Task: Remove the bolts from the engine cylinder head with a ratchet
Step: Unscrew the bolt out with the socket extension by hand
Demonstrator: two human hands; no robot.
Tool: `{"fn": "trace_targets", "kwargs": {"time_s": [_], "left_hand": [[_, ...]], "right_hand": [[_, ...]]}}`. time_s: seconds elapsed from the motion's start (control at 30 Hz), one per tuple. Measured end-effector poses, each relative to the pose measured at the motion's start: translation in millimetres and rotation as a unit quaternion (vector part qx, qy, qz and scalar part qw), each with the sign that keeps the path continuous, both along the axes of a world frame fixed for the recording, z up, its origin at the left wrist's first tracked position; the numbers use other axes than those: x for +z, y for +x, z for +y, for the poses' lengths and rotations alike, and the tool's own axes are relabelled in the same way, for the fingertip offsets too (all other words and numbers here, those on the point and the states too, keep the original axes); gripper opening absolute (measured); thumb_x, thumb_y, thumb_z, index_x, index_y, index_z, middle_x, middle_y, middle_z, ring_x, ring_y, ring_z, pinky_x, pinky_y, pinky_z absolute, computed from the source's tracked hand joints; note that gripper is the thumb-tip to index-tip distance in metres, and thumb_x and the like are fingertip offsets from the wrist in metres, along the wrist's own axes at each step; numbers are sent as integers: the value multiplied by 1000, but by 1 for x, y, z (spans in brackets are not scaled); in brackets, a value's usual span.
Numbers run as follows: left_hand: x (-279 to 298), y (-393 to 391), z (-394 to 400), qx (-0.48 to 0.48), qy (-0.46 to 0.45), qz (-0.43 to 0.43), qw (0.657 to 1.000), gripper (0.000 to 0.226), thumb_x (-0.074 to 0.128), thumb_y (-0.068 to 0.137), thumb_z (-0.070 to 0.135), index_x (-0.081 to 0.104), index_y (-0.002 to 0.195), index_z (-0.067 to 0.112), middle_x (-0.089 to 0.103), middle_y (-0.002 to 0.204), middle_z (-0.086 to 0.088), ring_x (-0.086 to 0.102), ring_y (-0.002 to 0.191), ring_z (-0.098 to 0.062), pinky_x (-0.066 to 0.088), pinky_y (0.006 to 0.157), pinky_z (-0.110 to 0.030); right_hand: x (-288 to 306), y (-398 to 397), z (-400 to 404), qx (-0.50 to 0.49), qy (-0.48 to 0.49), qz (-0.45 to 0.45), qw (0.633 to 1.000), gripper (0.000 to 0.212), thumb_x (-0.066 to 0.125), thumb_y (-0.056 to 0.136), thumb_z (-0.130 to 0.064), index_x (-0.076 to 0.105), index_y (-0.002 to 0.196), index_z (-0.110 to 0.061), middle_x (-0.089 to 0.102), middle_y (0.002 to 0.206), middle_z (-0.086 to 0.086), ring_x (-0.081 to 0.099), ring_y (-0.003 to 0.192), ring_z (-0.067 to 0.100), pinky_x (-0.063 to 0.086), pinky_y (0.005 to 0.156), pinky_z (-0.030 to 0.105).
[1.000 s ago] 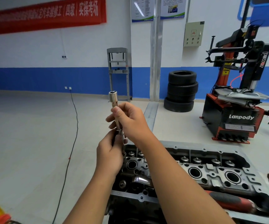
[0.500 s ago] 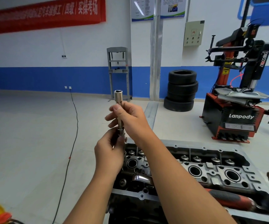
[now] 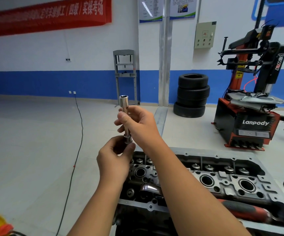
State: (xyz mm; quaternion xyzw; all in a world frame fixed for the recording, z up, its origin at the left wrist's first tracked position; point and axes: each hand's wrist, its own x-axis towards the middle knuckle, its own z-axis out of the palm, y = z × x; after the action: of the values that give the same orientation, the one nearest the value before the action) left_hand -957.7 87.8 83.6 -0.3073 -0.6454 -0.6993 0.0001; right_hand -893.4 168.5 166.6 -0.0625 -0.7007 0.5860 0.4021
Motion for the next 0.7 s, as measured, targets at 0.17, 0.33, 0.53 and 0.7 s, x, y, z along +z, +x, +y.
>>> {"fn": "trace_targets", "kwargs": {"time_s": [0.17,0.33,0.53,0.7], "left_hand": [[-2,-2,1,-7,1,-16,1000,5,79,90,40,77,91,35,75,75,14,67,65,-1,56,68,-32],[1,2,5,-72,33,-35,996,25,51,104,29,74,102,38,73,83,-6,67,75,-21,55,70,-44],[4,0,2,8,0,-38,999,10,84,85,28,77,89,35,78,82,17,75,78,-4,60,74,-35],[9,1,-4,-46,82,-148,984,8,75,82,12,78,84,19,77,78,-1,70,74,-16,56,65,-30]], "right_hand": [[0,-2,5,-20,18,6,1000,4,70,98,-14,67,95,-15,78,89,9,75,80,25,61,70,32],[1,-4,4,6,40,-15,999,10,54,107,-12,64,108,-12,74,88,3,69,79,18,60,71,26],[-4,-5,-5,-1,69,-26,997,11,57,106,-20,65,101,-15,70,79,5,66,73,19,57,70,42],[-4,-16,-16,16,55,-48,997,33,43,112,-28,50,82,-15,50,67,4,50,60,20,43,58,34]]}}
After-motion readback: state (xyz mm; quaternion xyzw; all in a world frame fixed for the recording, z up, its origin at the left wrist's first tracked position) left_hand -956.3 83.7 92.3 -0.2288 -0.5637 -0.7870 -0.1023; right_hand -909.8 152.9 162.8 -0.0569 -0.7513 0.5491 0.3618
